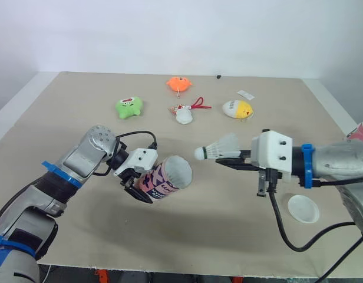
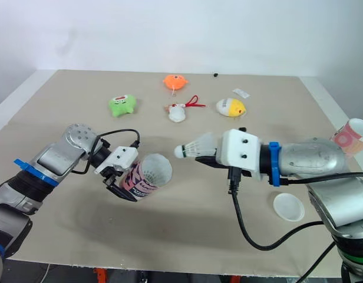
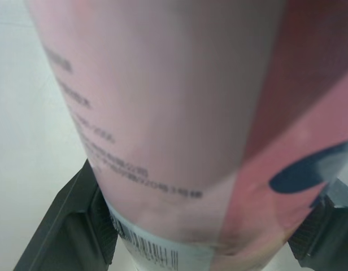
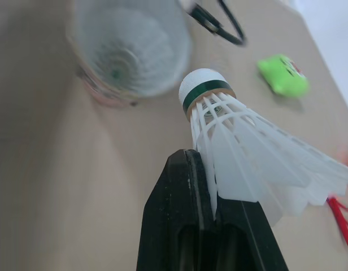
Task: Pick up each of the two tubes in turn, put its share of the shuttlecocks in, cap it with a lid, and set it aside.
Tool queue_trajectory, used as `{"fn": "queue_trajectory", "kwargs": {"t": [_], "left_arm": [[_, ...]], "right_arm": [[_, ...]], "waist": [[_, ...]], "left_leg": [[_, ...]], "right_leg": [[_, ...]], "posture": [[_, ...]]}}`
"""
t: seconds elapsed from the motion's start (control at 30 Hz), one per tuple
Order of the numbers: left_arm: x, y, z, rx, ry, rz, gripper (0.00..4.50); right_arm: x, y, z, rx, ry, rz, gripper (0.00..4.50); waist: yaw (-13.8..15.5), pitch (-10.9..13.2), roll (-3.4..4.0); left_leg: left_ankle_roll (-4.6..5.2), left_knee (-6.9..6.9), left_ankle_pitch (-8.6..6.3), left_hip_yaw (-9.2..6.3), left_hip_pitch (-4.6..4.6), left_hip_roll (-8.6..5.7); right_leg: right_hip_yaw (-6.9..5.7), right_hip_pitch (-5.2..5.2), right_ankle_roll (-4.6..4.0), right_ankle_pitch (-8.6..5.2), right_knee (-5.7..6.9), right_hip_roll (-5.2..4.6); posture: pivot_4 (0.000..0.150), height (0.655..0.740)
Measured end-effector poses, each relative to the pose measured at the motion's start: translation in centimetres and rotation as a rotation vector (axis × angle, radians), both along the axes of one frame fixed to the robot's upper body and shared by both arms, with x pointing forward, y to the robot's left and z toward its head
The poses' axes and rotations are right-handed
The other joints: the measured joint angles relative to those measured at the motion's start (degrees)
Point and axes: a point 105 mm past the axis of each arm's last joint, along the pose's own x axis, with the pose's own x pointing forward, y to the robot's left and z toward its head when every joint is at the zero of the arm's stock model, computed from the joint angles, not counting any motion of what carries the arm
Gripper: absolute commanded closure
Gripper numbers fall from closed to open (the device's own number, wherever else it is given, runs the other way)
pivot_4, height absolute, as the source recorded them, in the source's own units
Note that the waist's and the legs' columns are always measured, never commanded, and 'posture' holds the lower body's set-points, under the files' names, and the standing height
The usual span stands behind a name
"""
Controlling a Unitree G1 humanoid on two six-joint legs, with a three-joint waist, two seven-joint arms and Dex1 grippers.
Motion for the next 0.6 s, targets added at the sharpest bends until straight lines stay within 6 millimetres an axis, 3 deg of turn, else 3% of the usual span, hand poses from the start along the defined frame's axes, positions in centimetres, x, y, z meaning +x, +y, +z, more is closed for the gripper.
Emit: {"fn": "queue_trajectory", "kwargs": {"t": [0.43, 0.53, 0.6], "left_arm": [[0.0, 0.1, 0.0, 0.001, -0.001, 0.002, 1.10], [0.0, 0.1, 0.1, 0.002, -0.003, 0.001, 1.10], [0.0, 0.0, 0.1, 0.001, -0.003, 0.000, 1.10]], "right_arm": [[-1.0, 2.7, 0.3, -0.095, -0.032, 0.204, 4.45], [-0.8, 3.6, 0.1, -0.116, -0.031, 0.243, 3.68], [-0.5, 3.6, 0.1, -0.127, -0.020, 0.245, 2.82]], "waist": [[0.0, 0.0, 0.00], [0.0, 0.0, 0.00], [0.0, 0.0, 0.00]], "left_leg": [[0.01, -0.03, -0.01, -0.01, -0.04, 0.01], [0.01, -0.03, 0.00, 0.00, -0.04, 0.01], [0.01, -0.03, 0.00, 0.00, -0.06, 0.01]], "right_leg": [[-0.08, -0.02, -0.02, -0.03, 0.01, 0.02], [-0.10, -0.04, -0.05, -0.01, 0.04, 0.04], [-0.11, -0.04, -0.04, -0.01, 0.04, 0.03]], "posture": [[0.150, 0.7400], [0.150, 0.7400], [0.150, 0.7400]]}}
